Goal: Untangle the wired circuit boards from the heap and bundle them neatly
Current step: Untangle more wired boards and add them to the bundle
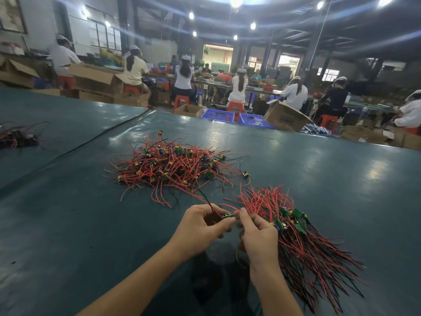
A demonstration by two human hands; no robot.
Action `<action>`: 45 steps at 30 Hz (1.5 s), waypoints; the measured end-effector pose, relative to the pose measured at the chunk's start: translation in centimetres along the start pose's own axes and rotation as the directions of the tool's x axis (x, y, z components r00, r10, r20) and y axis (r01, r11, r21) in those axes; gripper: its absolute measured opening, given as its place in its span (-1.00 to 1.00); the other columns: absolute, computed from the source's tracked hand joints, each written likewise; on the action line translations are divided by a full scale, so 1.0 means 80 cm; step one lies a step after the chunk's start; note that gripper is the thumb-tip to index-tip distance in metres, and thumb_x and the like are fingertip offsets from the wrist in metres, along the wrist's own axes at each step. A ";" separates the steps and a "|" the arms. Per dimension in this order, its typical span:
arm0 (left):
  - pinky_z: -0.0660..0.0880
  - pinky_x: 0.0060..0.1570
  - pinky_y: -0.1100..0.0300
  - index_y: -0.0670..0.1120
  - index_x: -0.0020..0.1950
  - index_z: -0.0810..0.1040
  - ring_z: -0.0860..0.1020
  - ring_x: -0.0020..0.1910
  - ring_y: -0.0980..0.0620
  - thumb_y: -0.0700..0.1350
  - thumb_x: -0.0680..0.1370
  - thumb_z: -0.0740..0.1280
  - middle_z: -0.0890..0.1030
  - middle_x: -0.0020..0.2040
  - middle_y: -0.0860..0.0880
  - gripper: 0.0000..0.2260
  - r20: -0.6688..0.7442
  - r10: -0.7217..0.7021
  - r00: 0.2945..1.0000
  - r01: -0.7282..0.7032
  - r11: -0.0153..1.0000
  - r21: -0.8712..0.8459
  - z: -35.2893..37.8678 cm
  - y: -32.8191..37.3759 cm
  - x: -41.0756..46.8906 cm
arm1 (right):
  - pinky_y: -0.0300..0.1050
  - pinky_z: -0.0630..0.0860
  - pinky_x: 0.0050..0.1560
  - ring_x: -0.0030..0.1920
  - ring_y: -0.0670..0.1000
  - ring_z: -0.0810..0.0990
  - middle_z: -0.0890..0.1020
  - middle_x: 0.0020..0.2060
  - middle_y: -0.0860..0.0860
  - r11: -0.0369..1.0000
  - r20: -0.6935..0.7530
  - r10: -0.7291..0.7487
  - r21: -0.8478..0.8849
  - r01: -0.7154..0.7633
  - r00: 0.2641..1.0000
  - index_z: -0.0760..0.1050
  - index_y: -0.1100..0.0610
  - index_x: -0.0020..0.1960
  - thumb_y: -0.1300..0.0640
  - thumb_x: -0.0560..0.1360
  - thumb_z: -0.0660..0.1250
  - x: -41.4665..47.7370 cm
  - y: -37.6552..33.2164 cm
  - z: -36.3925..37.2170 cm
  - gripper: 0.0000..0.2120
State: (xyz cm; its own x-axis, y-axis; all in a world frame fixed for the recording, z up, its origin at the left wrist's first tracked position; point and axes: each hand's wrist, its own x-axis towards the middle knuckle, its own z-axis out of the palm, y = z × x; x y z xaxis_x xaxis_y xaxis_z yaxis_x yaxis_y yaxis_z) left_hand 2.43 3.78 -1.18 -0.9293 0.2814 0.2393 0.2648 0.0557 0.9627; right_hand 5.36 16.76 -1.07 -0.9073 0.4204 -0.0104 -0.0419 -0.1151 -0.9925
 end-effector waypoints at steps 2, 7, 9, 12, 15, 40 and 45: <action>0.52 -0.30 0.26 -0.16 -0.12 0.64 0.60 -0.37 0.07 -0.15 0.48 0.47 0.69 -0.31 -0.06 -0.91 0.032 -0.019 0.999 0.020 0.999 -0.027 -0.002 0.005 0.001 | -0.24 0.32 -0.52 -0.53 -0.08 0.35 0.45 -0.51 0.01 0.993 -0.061 0.033 0.115 -0.026 0.998 0.67 0.11 -0.31 0.12 0.55 0.37 0.006 -0.005 -0.006 -0.72; 0.47 -0.35 0.23 -0.16 -0.24 0.63 0.52 -0.46 0.06 -0.13 0.42 0.48 0.63 -0.40 -0.08 -0.89 0.094 -0.016 0.995 0.031 0.987 -0.160 -0.014 0.019 0.002 | -0.30 0.24 -0.65 -0.61 -0.16 0.30 0.46 -0.51 -0.08 0.930 -0.180 0.106 0.365 -0.034 0.978 0.63 0.17 -0.21 0.16 0.58 0.33 0.025 -0.018 -0.034 -0.78; 0.47 -0.34 0.23 -0.11 -0.30 0.64 0.51 -0.46 0.04 -0.16 0.42 0.50 0.61 -0.43 -0.08 -0.89 0.082 -0.016 0.996 0.032 0.979 -0.201 -0.018 0.021 0.002 | -0.32 0.23 -0.64 -0.61 -0.16 0.30 0.45 -0.50 -0.08 0.916 -0.183 0.096 0.402 -0.014 0.978 0.62 0.18 -0.19 0.16 0.59 0.31 0.026 -0.019 -0.036 -0.78; 0.48 -0.33 0.22 -0.08 -0.31 0.64 0.51 -0.46 0.03 -0.23 0.46 0.46 0.60 -0.42 -0.10 -0.85 0.037 -0.045 0.998 0.053 0.965 -0.257 -0.018 0.018 0.003 | -0.33 0.22 -0.62 -0.59 -0.15 0.30 0.44 -0.49 -0.08 0.905 -0.171 0.067 0.426 0.012 0.983 0.62 0.15 -0.19 0.15 0.59 0.31 0.024 -0.019 -0.033 -0.78; 0.49 -0.34 0.24 -0.14 -0.19 0.62 0.54 -0.44 0.06 -0.22 0.49 0.43 0.64 -0.37 -0.08 -0.94 0.017 -0.041 0.999 0.044 0.974 -0.222 -0.014 0.015 0.002 | -0.32 0.24 -0.62 -0.58 -0.15 0.31 0.48 -0.47 -0.09 0.905 -0.151 0.062 0.426 0.008 0.987 0.61 0.13 -0.18 0.10 0.55 0.36 0.021 -0.020 -0.029 -0.82; 0.44 -0.41 0.30 -0.10 -0.14 0.67 0.49 -0.42 0.11 -0.06 0.35 0.48 0.65 -0.29 -0.06 -0.84 -0.127 -0.159 0.979 0.092 0.903 -0.420 -0.013 0.015 0.006 | -0.31 0.19 -0.60 -0.55 -0.14 0.25 0.51 -0.41 -0.04 0.871 -0.088 -0.021 0.488 0.061 0.996 0.70 0.12 -0.22 0.08 0.54 0.34 0.005 -0.029 -0.019 -0.76; 0.42 -0.42 0.27 -0.13 -0.05 0.59 0.51 -0.41 0.09 0.01 0.41 0.36 0.62 -0.23 -0.02 -0.75 -0.002 -0.256 0.967 0.212 0.806 -0.553 -0.014 0.022 0.007 | -0.31 0.27 -0.57 -0.53 -0.12 0.34 0.55 -0.38 -0.03 0.854 0.056 -0.041 0.521 0.005 0.998 0.67 0.18 0.01 -0.34 0.39 0.19 -0.002 -0.026 -0.016 -0.38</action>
State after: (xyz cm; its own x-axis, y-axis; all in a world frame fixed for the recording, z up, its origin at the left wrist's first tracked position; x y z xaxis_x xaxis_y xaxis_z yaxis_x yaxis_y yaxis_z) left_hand 2.07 2.98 0.77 -0.9665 0.2564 -0.0145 -0.1261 -0.4248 0.8965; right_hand 6.17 18.09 0.81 -0.9270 0.3733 0.0370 -0.2587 -0.5648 -0.7836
